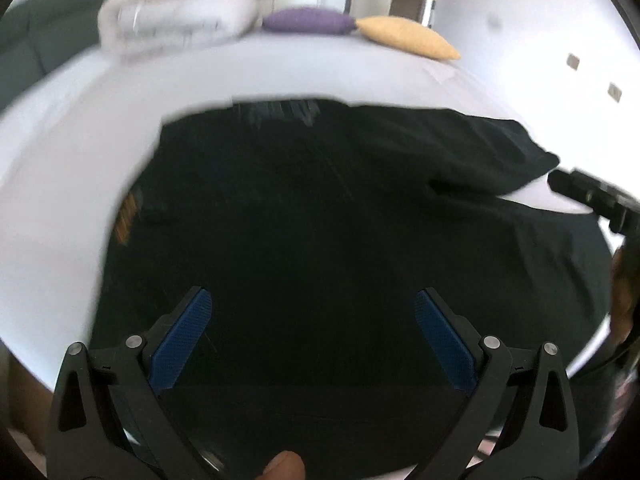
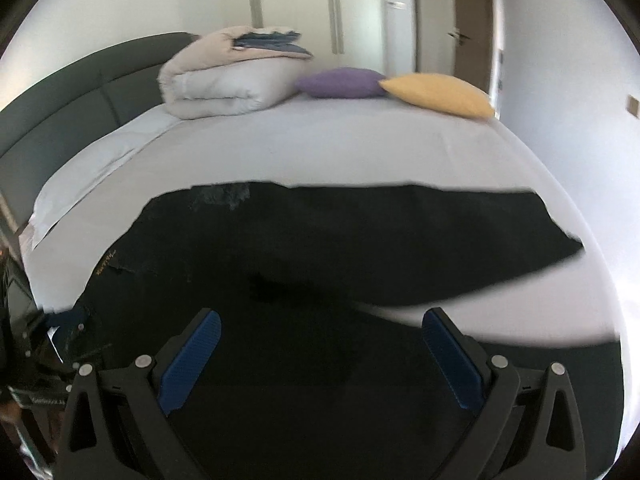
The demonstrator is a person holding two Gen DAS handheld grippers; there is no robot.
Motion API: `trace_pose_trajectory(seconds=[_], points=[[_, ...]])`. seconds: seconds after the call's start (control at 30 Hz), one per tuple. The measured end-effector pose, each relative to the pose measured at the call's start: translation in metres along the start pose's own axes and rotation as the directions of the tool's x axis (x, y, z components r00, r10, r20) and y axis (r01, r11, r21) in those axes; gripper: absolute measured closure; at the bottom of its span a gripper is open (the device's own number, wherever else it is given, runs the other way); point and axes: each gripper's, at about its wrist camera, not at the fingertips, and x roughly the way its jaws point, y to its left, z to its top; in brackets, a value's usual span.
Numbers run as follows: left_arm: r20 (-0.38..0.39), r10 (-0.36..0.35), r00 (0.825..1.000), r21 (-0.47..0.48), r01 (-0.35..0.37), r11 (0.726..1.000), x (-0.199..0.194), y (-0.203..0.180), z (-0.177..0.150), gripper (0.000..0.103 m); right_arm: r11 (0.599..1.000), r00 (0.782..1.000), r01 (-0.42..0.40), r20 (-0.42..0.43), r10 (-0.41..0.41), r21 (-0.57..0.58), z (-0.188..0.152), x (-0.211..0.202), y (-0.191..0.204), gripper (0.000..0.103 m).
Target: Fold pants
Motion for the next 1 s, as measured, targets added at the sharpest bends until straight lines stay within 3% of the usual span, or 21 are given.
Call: trace_pose_trajectory(seconds=[0.1,0.23,0.33,0.43,0.6,0.67,0.73,0.83,0.9,0.97,1.0], points=[[-0.091,0.001,0.996,0.042,0.003,0.999,0.029,0.017,0.035,0.0,0.995,0.998,-0.068,0.013,0.069,-0.067,0.02,0.016,0.0,0.0],[0.0,-0.003,1.0,0.088,0.003,0.996,0.059,0.057,0.103,0.0,0.975,0.987,-0.157,-0.007,0.158,-0.16,0.04,0.04,-0.003,0.005],[-0.028,-0.059,0.998,0.148,0.063,0.987,0.107,0.087,0.161,0.0,0.954,0.978,-0.211,-0.039,0.207,-0.212,0.053,0.06,-0.007,0.014],[-0.113,-0.091,0.989,0.241,0.116,0.964,0.16,0.108,0.206,0.0,0.942,0.968,-0.251,-0.074,0.24,-0.224,0.062,0.079,-0.016,0.021],[-0.224,-0.087,0.971,0.381,0.17,0.909,0.227,0.116,0.237,0.001,0.934,0.956,-0.291,-0.1,0.275,-0.208,0.069,0.104,-0.035,0.024],[-0.277,-0.096,0.956,0.394,0.205,0.896,0.25,0.121,0.242,0.009,0.931,0.953,-0.299,-0.12,0.279,-0.21,0.072,0.118,-0.039,0.025],[-0.351,-0.119,0.929,0.39,0.261,0.883,0.276,0.126,0.244,0.015,0.926,0.949,-0.309,-0.133,0.286,-0.215,0.074,0.126,-0.041,0.029],[-0.385,-0.157,0.909,0.373,0.309,0.875,0.297,0.13,0.247,0.022,0.917,0.94,-0.331,-0.158,0.301,-0.224,0.084,0.144,-0.039,0.036],[-0.391,-0.187,0.901,0.367,0.338,0.867,0.301,0.132,0.25,0.035,0.91,0.937,-0.338,-0.172,0.303,-0.239,0.091,0.156,-0.035,0.042],[-0.39,-0.203,0.898,0.374,0.356,0.857,0.306,0.132,0.254,0.064,0.903,0.936,-0.341,-0.186,0.299,-0.263,0.1,0.169,-0.028,0.046],[-0.382,-0.193,0.904,0.39,0.347,0.853,0.308,0.129,0.255,0.072,0.898,0.935,-0.342,-0.192,0.297,-0.277,0.105,0.175,-0.023,0.049]])
